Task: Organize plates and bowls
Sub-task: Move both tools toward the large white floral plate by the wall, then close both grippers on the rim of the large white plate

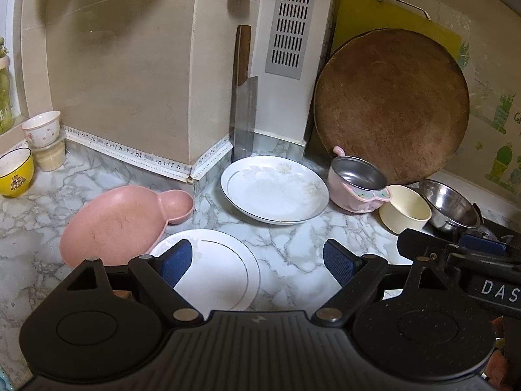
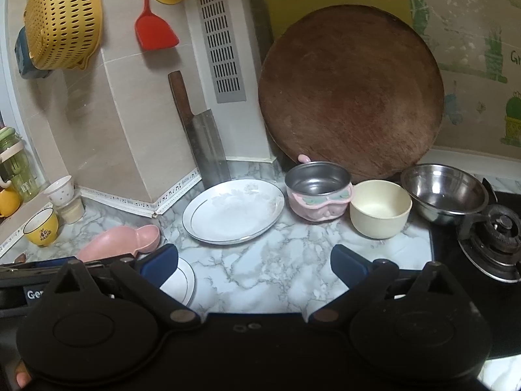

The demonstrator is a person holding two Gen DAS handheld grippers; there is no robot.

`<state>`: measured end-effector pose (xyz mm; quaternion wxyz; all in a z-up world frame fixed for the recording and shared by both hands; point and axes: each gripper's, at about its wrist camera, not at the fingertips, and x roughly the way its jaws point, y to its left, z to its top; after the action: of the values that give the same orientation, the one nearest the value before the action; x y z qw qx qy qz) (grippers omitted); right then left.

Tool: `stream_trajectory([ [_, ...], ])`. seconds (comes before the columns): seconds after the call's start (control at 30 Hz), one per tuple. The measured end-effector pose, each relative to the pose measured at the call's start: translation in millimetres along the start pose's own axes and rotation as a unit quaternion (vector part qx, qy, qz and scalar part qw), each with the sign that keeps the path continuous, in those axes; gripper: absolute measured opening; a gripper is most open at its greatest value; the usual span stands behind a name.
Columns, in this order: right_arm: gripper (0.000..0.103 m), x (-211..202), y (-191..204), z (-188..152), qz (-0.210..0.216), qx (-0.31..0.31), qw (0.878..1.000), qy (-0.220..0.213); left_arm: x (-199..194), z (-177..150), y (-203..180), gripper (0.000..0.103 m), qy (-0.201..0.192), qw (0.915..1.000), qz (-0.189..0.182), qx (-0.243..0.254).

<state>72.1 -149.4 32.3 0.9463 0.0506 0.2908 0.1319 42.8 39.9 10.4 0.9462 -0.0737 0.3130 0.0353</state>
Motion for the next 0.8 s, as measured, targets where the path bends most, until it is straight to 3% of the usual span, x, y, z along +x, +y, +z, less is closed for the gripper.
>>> stream_trajectory([
  [0.23,0.100,21,3,12,0.009,-0.006,1.000,0.009,22,20,13,0.088,-0.011,0.9999,0.008,-0.006],
  [0.43,0.100,60,-6,25,0.004,-0.014,1.000,0.016,64,47,25,0.088,-0.006,0.9997,0.011,-0.020],
  [0.8,0.094,167,-17,35,-0.014,-0.007,0.995,0.095,172,67,33,0.087,0.073,0.9959,0.048,-0.025],
])
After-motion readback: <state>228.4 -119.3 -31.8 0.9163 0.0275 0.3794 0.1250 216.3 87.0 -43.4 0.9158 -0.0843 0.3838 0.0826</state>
